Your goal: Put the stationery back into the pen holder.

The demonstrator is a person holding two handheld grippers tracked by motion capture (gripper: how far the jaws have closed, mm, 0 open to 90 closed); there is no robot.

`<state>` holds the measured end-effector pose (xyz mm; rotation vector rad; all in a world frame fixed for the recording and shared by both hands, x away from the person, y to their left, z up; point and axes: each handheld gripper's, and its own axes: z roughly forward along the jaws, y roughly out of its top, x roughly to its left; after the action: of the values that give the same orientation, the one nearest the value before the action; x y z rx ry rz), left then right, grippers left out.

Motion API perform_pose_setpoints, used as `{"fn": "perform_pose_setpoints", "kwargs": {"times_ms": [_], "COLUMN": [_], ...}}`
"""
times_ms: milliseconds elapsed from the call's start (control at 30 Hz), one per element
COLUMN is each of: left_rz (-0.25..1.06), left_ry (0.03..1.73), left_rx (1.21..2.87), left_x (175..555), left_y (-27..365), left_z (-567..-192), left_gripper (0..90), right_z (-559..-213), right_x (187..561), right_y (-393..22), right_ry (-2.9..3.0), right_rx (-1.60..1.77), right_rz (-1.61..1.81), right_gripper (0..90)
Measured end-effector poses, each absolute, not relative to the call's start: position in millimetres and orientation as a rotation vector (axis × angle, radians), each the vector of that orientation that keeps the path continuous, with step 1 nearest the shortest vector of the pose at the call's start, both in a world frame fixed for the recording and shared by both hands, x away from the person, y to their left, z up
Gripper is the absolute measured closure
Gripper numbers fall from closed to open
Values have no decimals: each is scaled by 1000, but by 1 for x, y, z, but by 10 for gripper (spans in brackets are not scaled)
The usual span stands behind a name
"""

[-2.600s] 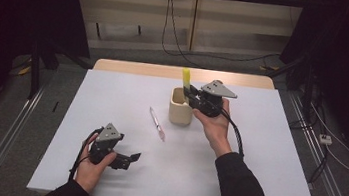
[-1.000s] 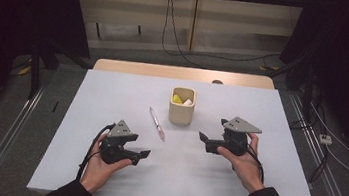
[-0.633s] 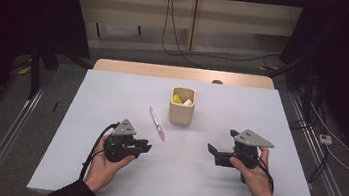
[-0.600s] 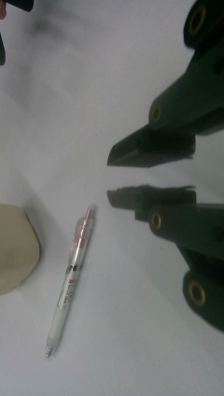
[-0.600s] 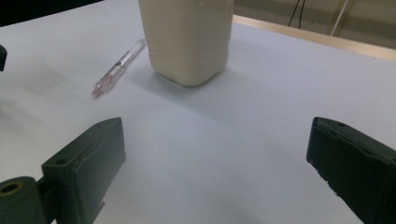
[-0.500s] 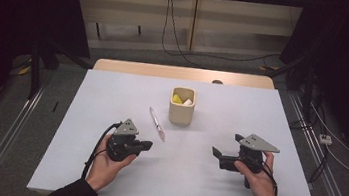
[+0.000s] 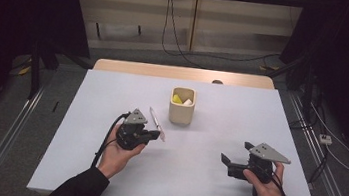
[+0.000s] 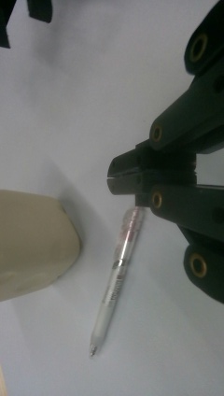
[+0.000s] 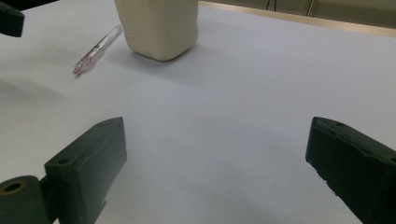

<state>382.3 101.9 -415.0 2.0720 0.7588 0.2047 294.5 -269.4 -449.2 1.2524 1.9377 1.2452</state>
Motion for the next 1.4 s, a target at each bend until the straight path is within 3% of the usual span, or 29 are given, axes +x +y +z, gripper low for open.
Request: {"fn": "perform_pose_setpoints", "kwargs": {"times_ms": [867,1400], "left_rz": [233,218], "left_ry": [841,873], "left_rx": [2156,2213], "left_x": [428,437], "left_y": [59,60], "left_z": [-445,-458], "left_gripper": [900,900], "right_z": [-454,-455], "right_x": [280,280], "right_y": [-275,-273], "right_ry": [1955,1973], "right_rx": [1234,1214], "right_rz": [1259,1244], "right_gripper": [51,52]}}
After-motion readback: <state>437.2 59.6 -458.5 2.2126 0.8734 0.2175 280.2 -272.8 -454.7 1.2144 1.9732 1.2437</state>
